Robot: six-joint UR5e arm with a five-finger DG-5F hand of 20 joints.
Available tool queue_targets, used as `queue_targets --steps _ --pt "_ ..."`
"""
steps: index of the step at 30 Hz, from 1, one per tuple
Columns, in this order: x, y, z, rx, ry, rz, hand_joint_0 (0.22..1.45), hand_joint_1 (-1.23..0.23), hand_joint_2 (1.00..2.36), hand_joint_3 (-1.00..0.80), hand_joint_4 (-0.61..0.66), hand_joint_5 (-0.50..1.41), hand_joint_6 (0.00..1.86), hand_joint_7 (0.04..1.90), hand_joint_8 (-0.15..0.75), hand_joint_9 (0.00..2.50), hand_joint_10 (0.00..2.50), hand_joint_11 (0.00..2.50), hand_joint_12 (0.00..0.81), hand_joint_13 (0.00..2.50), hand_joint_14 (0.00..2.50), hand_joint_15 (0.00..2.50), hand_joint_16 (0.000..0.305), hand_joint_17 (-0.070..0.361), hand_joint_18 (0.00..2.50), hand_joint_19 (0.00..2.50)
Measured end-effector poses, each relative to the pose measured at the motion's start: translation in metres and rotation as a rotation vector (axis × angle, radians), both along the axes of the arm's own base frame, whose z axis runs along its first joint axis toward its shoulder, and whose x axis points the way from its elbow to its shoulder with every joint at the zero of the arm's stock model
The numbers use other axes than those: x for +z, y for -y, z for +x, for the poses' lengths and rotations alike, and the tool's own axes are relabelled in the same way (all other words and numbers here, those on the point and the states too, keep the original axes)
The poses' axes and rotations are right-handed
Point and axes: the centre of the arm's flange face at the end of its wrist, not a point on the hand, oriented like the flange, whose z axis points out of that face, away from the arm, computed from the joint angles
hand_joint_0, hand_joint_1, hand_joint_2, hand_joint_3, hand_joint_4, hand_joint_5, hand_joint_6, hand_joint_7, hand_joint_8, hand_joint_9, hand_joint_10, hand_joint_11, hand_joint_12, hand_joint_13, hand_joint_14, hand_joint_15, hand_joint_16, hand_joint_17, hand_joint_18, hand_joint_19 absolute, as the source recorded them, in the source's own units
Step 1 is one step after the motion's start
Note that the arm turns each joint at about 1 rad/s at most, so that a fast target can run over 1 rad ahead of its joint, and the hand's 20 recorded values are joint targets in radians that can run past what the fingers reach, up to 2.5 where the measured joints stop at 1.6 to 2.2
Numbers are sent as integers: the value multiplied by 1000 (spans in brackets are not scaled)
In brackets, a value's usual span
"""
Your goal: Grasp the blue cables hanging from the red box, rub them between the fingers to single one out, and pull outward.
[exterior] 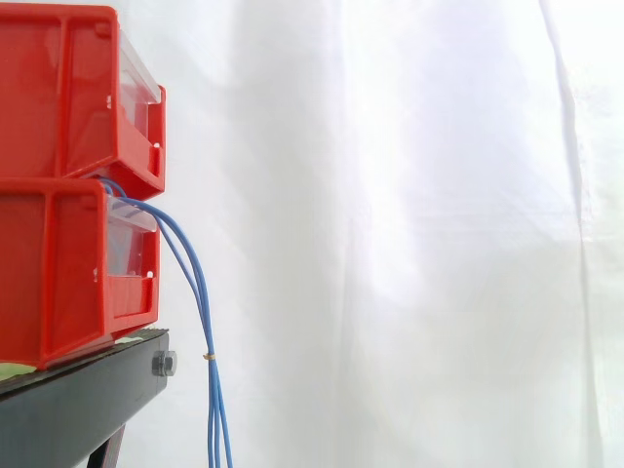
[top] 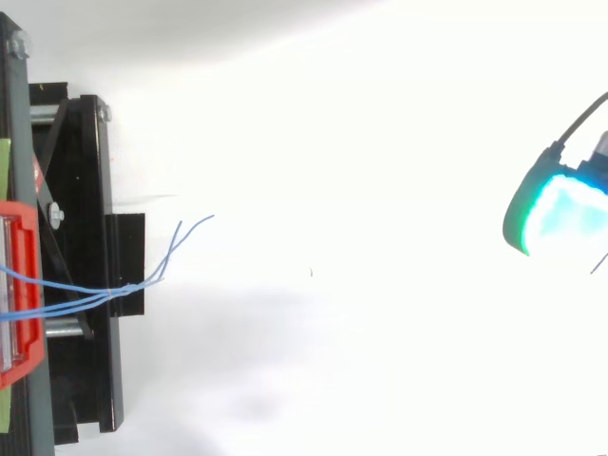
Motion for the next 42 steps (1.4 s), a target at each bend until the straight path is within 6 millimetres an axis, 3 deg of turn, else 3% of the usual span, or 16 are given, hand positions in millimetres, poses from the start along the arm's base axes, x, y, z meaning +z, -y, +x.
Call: queue_targets --steps 23,42 --pt "-2 -3 15 12 72 -75 403 -566 1000 -500 335 -207 502 775 389 677 7 339 473 667 9 320 70 157 725 407" --pt "-60 -5 49 9 47 -49 408 -554 1000 -500 337 -205 502 776 388 687 7 345 472 675 11 335 69 156 734 416"
